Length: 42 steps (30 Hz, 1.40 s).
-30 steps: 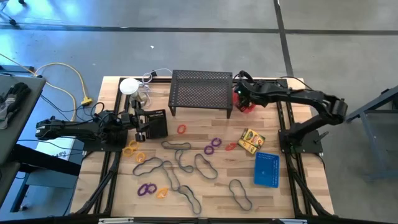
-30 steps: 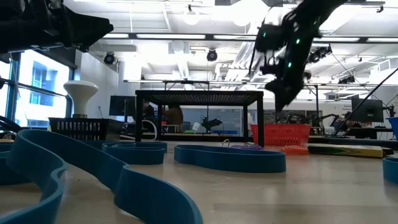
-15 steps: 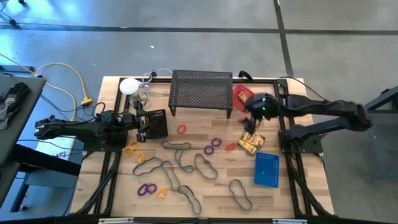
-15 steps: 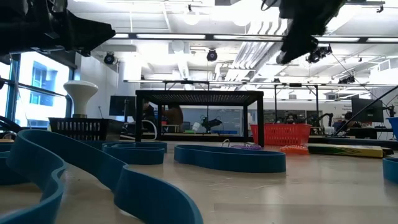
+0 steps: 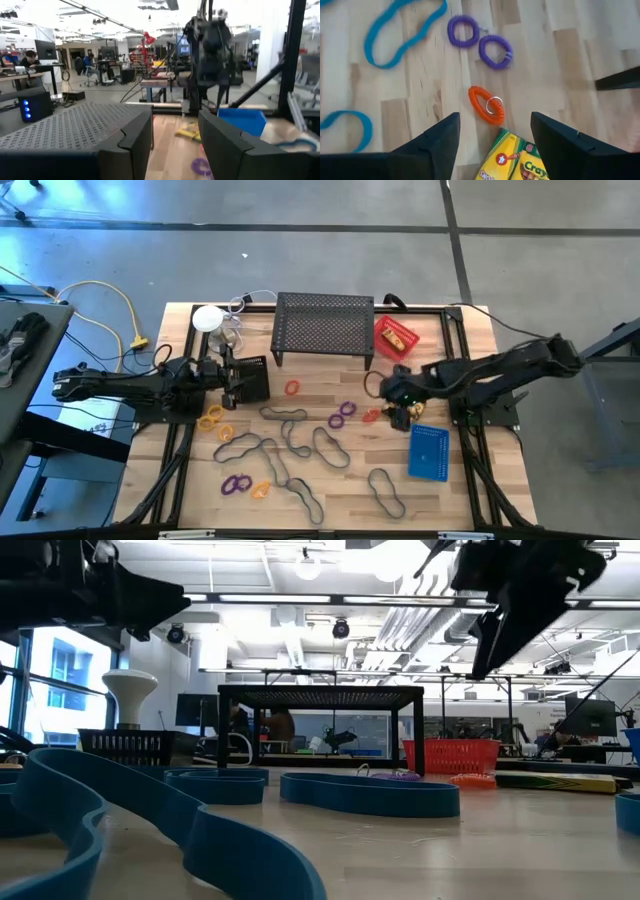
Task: Pick & Place Office Desk Supplies
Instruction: Put the orange spring keychain into the black basket
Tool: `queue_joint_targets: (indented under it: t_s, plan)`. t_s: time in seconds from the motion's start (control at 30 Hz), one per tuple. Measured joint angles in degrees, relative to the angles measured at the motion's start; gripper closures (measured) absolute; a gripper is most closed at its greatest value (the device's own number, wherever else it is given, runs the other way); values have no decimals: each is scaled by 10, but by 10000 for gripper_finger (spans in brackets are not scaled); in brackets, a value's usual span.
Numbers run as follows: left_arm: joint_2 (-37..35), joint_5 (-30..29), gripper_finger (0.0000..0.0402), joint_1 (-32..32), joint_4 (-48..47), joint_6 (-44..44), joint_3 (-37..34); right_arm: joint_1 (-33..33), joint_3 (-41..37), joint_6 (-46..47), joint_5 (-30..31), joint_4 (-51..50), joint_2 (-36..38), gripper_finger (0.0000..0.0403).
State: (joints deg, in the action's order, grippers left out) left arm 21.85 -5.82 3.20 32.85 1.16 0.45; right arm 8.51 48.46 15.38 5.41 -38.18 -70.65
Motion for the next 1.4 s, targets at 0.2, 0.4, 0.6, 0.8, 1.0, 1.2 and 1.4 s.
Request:
queue_joint_targets:
  t_s: [0.2,0.4,0.6,0.8,1.0,1.2,1.4]
  plan:
    - [6,10,246,0,21,-22,0,18,0,26,6,28,-80,185]
    - [72,86,246,-15,-31,-79,55,18,0,57,6,42,-157,192]
    - [137,60,246,-34,-65,-38,99,18,0,100,13,79,-216,198]
    - [163,60,246,-34,-93,-43,101,24,2,128,47,97,-255,198]
    - [167,62,246,-51,-127,-84,102,24,3,147,63,101,-278,199]
    - [167,63,246,-92,-136,-117,102,24,1,155,83,118,-278,241]
    - [167,49,246,-123,-132,-87,102,24,1,155,105,120,-280,340]
